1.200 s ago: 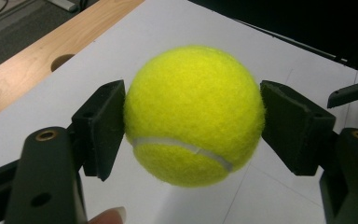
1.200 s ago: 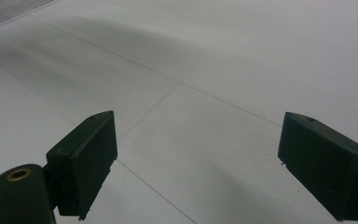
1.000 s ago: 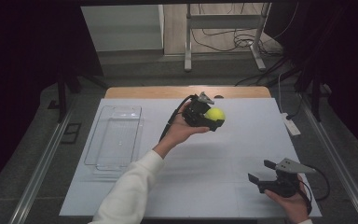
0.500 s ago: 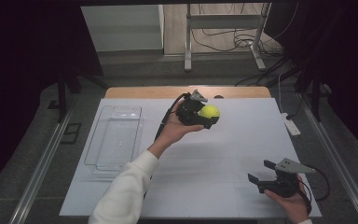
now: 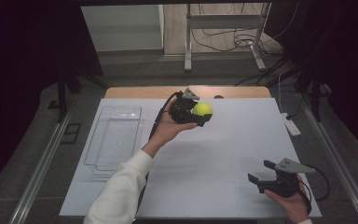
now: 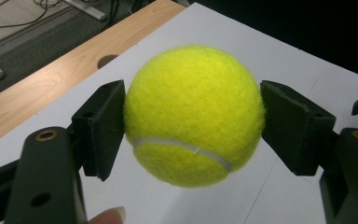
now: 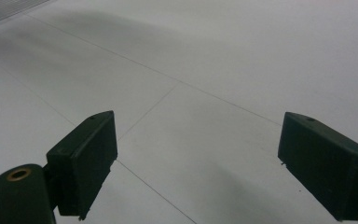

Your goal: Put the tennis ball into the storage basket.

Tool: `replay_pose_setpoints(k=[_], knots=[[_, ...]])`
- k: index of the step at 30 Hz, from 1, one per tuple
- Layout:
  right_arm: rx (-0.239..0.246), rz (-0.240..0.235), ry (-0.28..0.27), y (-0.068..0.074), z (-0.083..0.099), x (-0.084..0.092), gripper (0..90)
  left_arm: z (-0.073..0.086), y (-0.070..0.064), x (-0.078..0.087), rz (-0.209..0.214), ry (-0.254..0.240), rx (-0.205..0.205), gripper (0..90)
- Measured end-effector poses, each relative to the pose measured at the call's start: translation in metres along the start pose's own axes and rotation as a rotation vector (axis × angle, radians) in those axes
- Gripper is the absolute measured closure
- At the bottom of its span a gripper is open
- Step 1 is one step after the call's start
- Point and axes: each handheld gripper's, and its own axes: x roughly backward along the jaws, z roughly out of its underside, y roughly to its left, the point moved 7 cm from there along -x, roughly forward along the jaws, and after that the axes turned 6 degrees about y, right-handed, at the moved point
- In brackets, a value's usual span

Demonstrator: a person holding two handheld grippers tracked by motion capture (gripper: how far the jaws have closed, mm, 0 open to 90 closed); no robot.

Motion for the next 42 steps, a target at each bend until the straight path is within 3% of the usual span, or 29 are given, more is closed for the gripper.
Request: replay_pose_setpoints(k=[20,42], knots=[[-0.001,-0.004,0.002,0.001,0.000,-0.001,11.9,0.004,0.015,0.015,-0.038,-0.021,0.019,27.2],[-0.003,-0.002,0.005,0.001,0.000,-0.001,11.9,0.017,0.040,0.032,-0.091,-0.055,0.070,27.2]])
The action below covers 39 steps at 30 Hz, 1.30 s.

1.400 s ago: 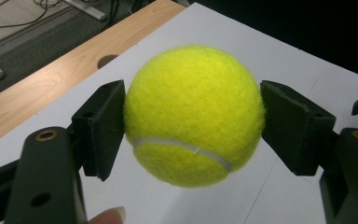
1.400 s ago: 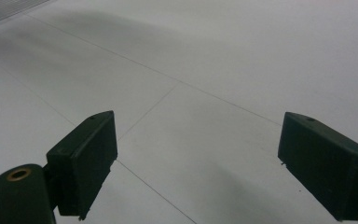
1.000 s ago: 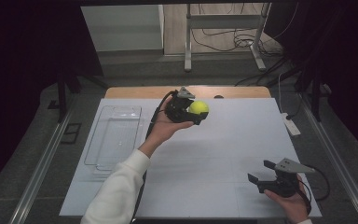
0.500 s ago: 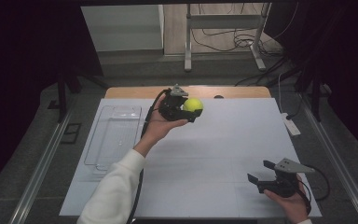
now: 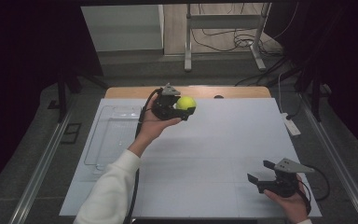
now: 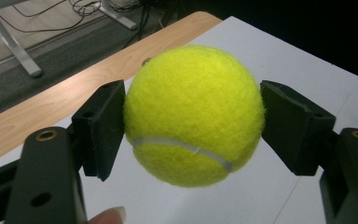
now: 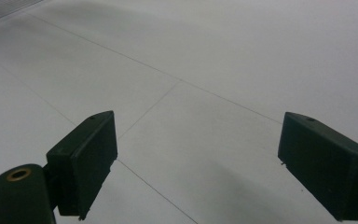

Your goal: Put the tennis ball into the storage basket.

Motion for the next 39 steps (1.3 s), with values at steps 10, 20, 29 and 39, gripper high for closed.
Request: replay_pose_setpoints(k=[10,20,29,39], knots=[[0.002,0.000,-0.002,0.000,0.000,0.000,11.9,0.005,0.014,0.008,-0.029,-0.007,0.023,27.2],[0.002,0.001,-0.002,0.000,0.000,0.000,11.9,0.015,0.027,0.016,-0.057,-0.007,0.039,27.2],[0.004,0.005,0.001,0.000,0.000,0.000,11.9,0.022,0.039,0.023,-0.081,-0.012,0.062,27.2],[0.005,0.005,0.001,0.000,-0.001,0.000,11.9,0.026,0.048,0.029,-0.099,-0.022,0.081,27.2]])
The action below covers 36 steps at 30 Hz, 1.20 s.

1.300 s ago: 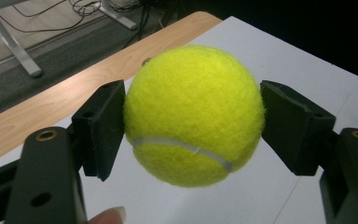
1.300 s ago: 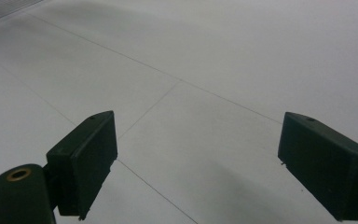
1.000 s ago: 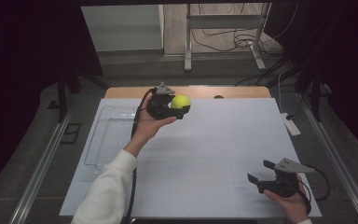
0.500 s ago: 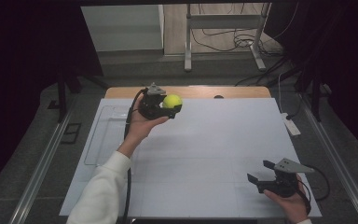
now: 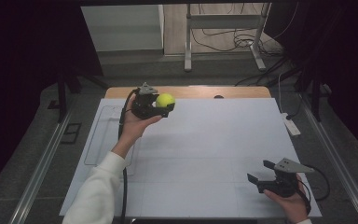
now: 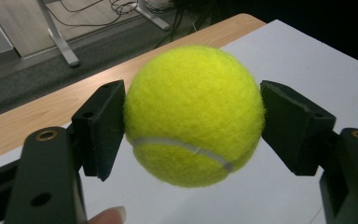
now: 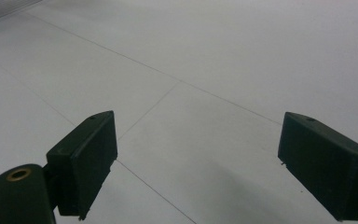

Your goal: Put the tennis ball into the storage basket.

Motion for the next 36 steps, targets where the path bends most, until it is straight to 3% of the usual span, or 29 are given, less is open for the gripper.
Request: replay_pose_setpoints(k=[36], knots=[[-0.001,-0.003,0.000,0.000,0.000,0.000,11.9,0.005,0.040,0.016,-0.083,-0.025,0.080,27.2]])
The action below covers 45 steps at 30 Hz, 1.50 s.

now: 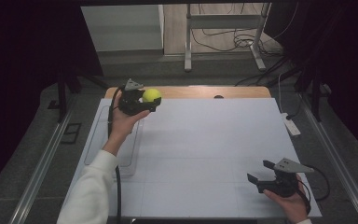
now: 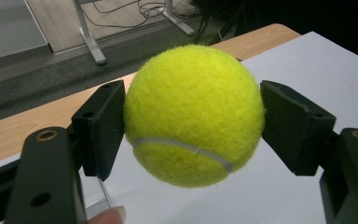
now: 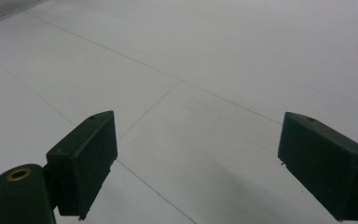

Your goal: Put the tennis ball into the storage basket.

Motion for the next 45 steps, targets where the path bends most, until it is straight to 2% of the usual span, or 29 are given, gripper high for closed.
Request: replay_pose_setpoints(k=[10,12,33,45], knots=[[-0.001,0.000,0.001,0.000,0.000,0.000,11.9,0.002,0.014,0.004,-0.026,0.000,0.023,27.2],[0.000,0.003,0.002,0.000,0.000,0.000,12.0,0.004,0.021,0.005,-0.041,0.003,0.032,27.2],[-0.001,0.006,0.006,0.000,0.001,-0.001,12.0,0.018,0.059,0.015,-0.116,0.019,0.091,27.2],[-0.004,0.001,0.006,0.001,0.000,-0.002,12.0,0.023,0.076,0.021,-0.151,0.022,0.115,27.2]])
